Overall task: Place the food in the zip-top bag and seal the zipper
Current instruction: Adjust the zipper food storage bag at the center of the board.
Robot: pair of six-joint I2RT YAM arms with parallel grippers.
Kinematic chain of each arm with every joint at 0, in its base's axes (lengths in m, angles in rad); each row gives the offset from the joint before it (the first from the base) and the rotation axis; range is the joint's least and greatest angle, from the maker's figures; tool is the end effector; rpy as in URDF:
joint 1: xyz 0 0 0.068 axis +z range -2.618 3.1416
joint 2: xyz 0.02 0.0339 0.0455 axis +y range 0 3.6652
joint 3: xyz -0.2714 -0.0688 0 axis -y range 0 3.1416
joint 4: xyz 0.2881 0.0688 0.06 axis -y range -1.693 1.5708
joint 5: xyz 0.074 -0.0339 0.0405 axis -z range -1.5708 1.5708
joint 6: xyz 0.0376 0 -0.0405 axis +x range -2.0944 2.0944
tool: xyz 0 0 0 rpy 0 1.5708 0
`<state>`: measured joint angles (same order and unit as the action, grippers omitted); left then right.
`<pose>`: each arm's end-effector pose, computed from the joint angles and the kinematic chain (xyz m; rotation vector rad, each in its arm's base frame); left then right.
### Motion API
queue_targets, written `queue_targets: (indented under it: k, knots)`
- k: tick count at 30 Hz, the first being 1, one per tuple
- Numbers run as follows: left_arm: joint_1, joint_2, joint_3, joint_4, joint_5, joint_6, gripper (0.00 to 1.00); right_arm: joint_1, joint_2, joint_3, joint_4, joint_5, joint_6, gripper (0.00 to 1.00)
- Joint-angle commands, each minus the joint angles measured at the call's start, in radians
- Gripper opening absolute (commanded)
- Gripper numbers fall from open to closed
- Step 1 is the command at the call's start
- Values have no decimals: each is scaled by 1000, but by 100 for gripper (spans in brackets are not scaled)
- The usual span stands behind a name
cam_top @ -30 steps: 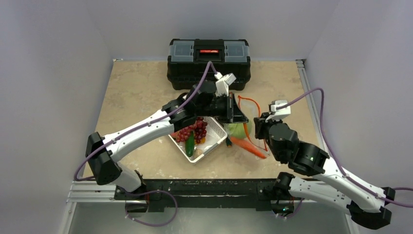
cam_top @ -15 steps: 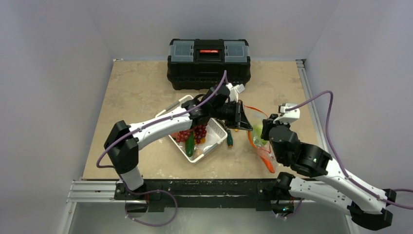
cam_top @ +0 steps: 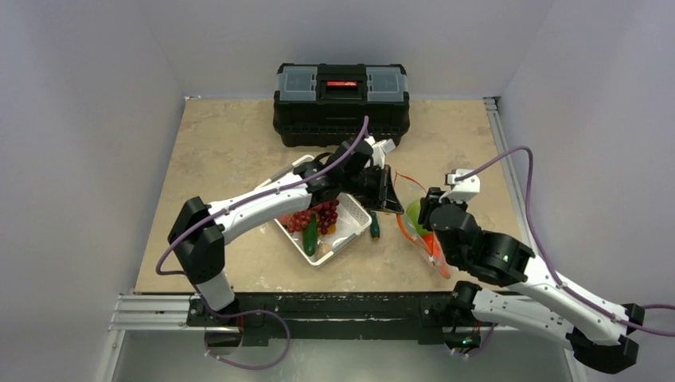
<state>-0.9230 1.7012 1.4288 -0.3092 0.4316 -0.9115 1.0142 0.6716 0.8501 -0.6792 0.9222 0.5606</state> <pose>0.2525 -0.3598 0.3035 0.3093 2.4930 -1.4007 0.1127 0.1245 0.3461 0.1112 1.8635 0.1242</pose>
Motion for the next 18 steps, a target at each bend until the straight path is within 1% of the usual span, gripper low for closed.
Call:
queue_targets:
  k: [1,3,7,9,11,15,17,18]
  knots:
    - [4,-48,-9,65,21,0,0,1,79,103,-48,-35,-1,36]
    - [4,-62,-43,106,26,-27,0,1,142,153,-118,-57,8,41]
    - [4,-75,-55,120,25,-34,0,1,227,245,-227,-94,12,43]
    - [3,-76,-48,113,23,-29,0,1,253,285,-264,-109,3,41]
    - [4,-75,-41,104,24,-24,0,1,276,327,-279,-107,-45,37]
    - [4,-72,-39,106,24,-24,0,1,302,405,-375,-84,-40,23]
    - [4,-73,-39,104,24,-23,0,1,294,412,-367,-85,-58,18]
    - [4,-74,-39,104,22,-23,0,1,288,404,-342,-110,-83,16]
